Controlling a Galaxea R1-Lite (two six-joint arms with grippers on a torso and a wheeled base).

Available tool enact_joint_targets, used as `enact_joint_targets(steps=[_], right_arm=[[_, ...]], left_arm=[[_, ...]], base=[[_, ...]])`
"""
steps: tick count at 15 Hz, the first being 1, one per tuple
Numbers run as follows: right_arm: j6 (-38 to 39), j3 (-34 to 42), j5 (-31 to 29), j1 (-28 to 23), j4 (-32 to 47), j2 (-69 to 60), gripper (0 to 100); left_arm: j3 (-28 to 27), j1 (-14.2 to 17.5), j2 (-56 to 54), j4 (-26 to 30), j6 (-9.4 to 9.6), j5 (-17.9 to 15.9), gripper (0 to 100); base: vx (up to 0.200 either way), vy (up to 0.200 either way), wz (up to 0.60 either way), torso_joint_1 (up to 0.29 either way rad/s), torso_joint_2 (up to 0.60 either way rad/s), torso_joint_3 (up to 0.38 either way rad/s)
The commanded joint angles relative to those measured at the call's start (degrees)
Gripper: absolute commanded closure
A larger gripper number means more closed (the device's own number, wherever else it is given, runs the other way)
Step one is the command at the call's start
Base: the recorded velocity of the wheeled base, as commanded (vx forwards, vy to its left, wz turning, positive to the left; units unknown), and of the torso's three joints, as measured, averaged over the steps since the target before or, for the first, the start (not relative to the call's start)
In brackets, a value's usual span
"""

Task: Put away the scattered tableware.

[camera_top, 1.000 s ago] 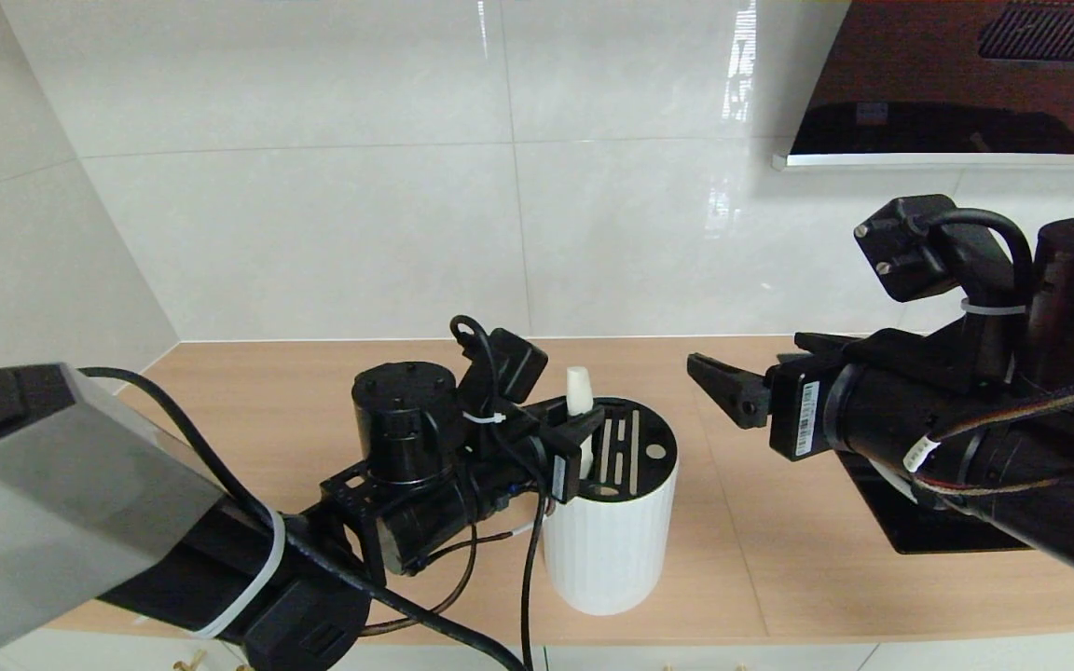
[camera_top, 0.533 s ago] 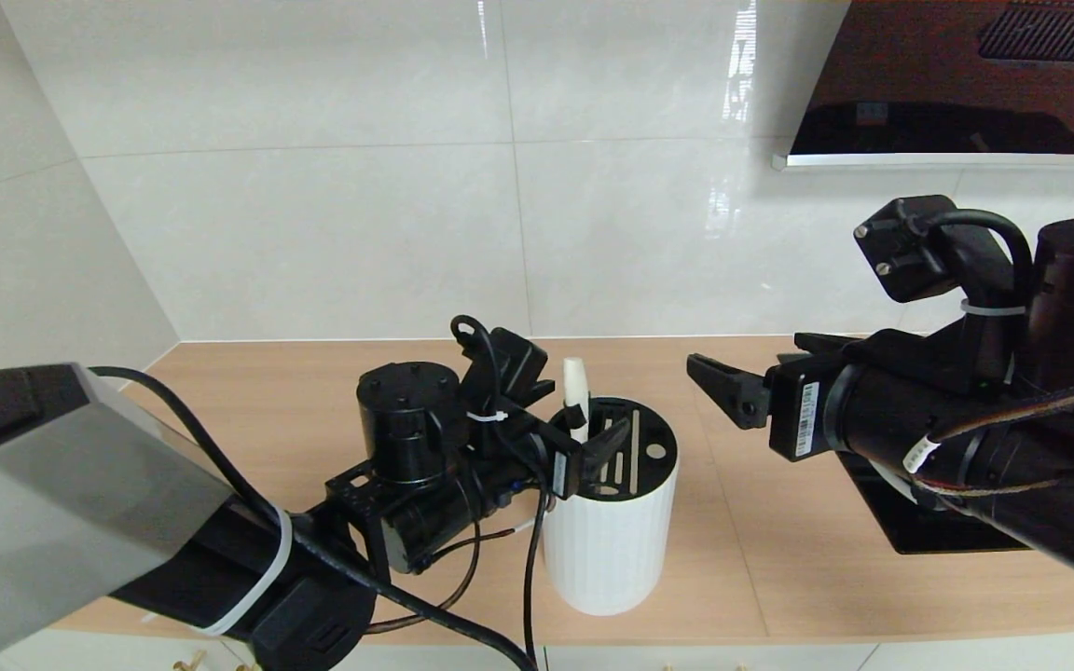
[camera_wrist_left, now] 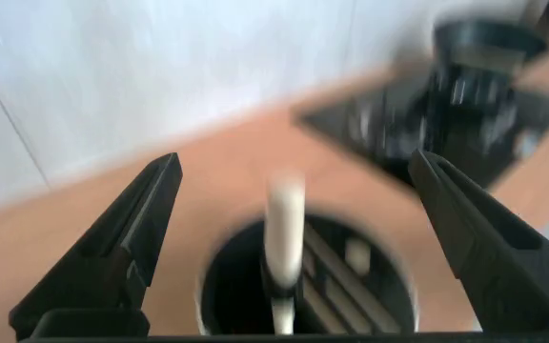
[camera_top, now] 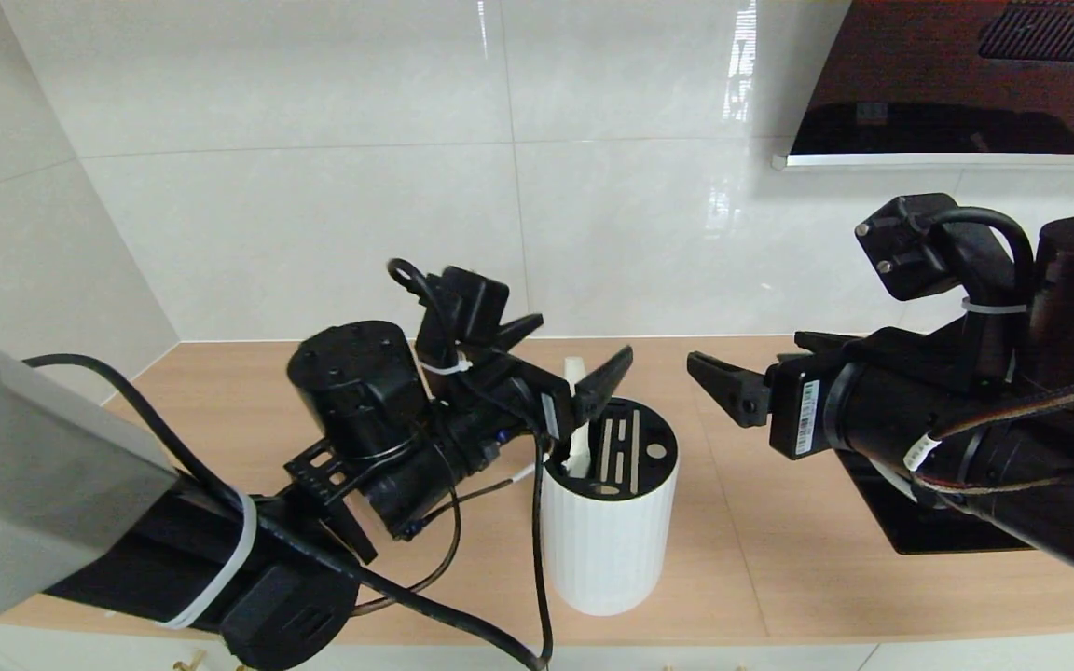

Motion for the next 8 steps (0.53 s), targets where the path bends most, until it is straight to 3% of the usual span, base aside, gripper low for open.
enact_joint_targets(steps=[1,4,6,7,8], right_arm=[[0.00,-0.12,-0.06,-0.08,-0.03,-0.33,0],[0.00,-0.12,0.03,-0.08,-0.03,-2.96,0],[0.09,1.20,-0.06,-3.68,0.23,-7.18,0],[0.00,2.25,0.03,-3.86,0.23,-9.29,0],[0.00,4.62,-0.06,-4.92,0.32,-13.60,0]], left_arm=[[0.89,0.15,-6.45,-5.09,-0.10,1.24,0],[3.44,0.15,-16.64,-5.27,0.07,3.88,0],[4.67,0.68,-26.93,-3.86,-0.01,5.11,0],[4.85,0.86,-30.88,-2.28,-0.28,5.11,0],[6.34,1.56,-37.12,0.27,-1.86,4.84,0]], base=[[0.000,0.000,0.00,0.000,0.00,0.000],[0.000,0.000,0.00,0.000,0.00,0.000],[0.000,0.000,0.00,0.000,0.00,0.000],[0.000,0.000,0.00,0.000,0.00,0.000],[0.000,0.000,0.00,0.000,0.00,0.000]])
